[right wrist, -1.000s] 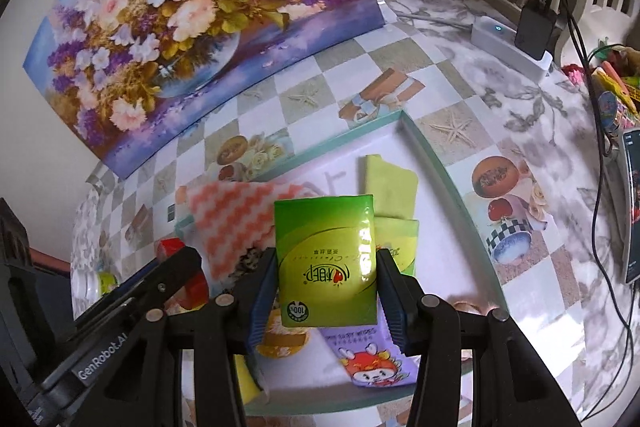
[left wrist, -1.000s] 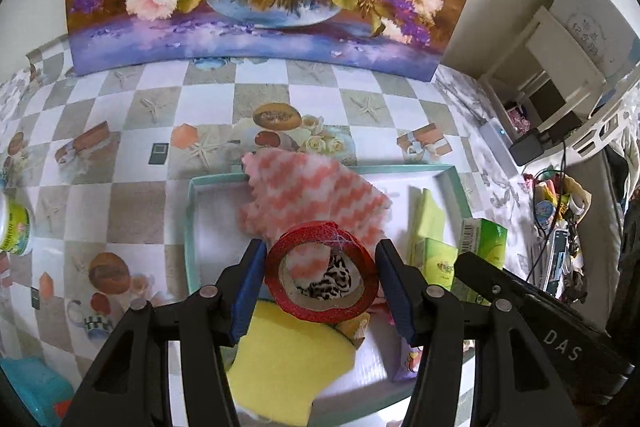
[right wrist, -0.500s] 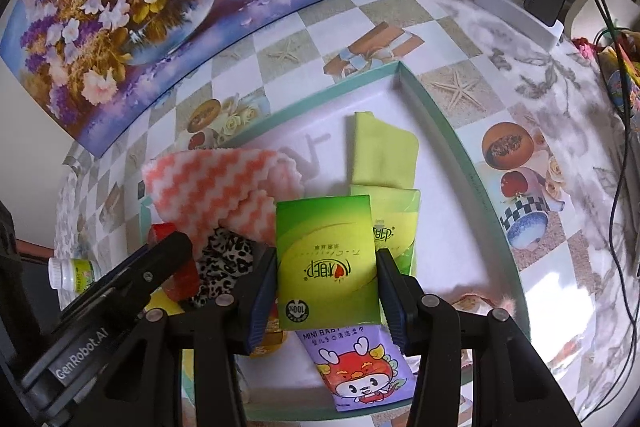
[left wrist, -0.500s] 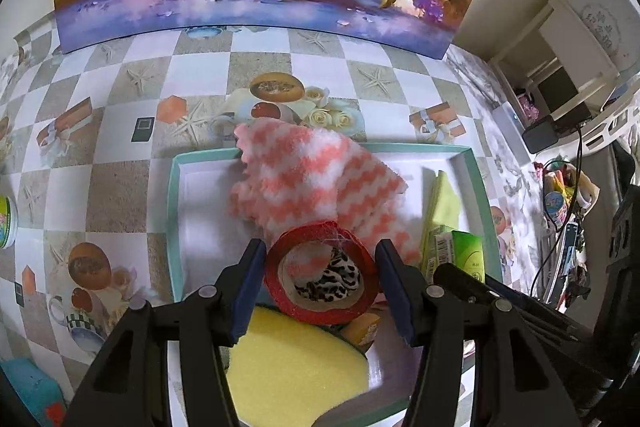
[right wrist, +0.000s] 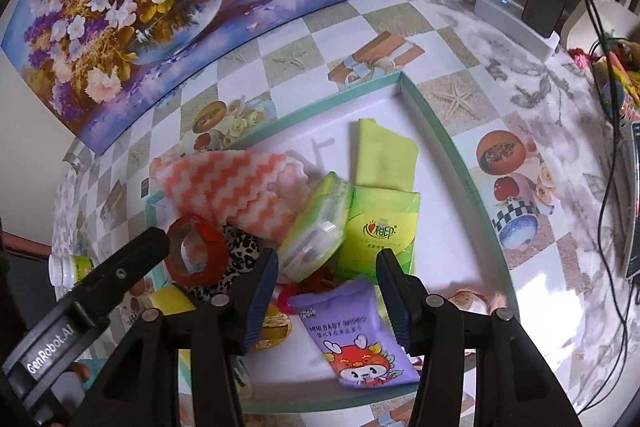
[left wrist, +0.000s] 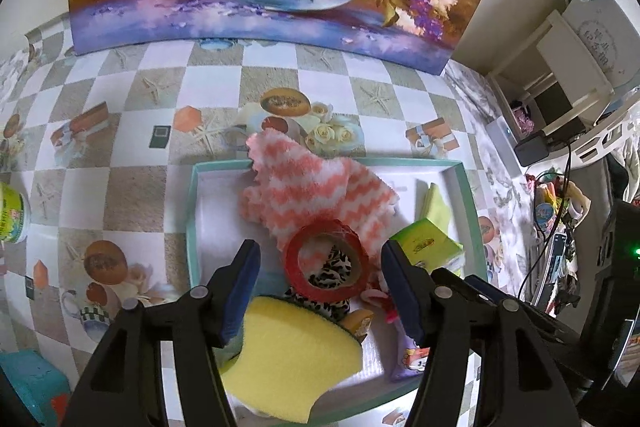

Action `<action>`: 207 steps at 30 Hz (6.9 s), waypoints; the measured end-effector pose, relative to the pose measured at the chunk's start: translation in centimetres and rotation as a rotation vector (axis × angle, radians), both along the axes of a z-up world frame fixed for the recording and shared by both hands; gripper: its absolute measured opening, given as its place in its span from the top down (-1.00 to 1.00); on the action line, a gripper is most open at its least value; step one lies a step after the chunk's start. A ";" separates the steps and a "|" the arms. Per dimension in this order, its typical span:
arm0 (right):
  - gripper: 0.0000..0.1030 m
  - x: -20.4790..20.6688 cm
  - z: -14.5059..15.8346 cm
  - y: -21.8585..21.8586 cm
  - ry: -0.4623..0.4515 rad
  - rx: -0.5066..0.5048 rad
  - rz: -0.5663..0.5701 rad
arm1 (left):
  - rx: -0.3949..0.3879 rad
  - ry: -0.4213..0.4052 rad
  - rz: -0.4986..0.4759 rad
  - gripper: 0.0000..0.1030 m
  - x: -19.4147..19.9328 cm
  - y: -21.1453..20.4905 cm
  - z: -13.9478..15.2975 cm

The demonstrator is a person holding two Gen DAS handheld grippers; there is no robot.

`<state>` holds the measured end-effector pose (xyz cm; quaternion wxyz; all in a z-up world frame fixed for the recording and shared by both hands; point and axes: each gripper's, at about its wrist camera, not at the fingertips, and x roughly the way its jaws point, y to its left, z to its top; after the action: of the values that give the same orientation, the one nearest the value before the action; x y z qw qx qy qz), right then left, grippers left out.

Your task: Organize soft objects

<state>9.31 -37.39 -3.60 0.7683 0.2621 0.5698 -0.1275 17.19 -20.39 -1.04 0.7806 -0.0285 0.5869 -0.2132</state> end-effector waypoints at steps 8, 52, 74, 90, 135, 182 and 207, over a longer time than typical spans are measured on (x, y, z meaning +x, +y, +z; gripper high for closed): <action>-0.08 0.2 0.2 0.5 0.008 -0.020 0.014 | 0.066 -0.001 0.049 -0.28 0.5 1.3 -0.3; -0.95 -1.7 1.3 5.4 0.048 -0.163 0.127 | 0.265 -0.064 0.216 -0.84 -1.8 6.5 0.0; -0.95 -6.6 2.4 10.3 0.018 -0.139 0.186 | 0.376 -0.082 0.244 -0.83 -9.2 11.5 0.9; -0.95 -9.7 2.0 12.7 0.021 -0.142 0.219 | 0.361 -0.039 0.260 -0.83 -13.1 14.7 -0.3; -0.95 -10.7 3.1 12.8 -0.006 -0.189 0.243 | 0.361 -0.095 0.327 -0.83 -14.5 17.2 0.9; -0.95 -10.6 3.5 13.0 -0.011 -0.216 0.254 | 0.313 -0.098 0.301 -0.83 -14.4 16.6 1.1; -0.95 -10.6 3.6 12.9 -0.011 -0.216 0.254 | 0.318 -0.111 0.299 -0.84 -14.5 16.4 1.4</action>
<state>-1.33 -24.52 -0.02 0.8053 0.1044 0.5769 -0.0885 2.67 -3.96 0.36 0.8293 0.0199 0.5584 -0.0010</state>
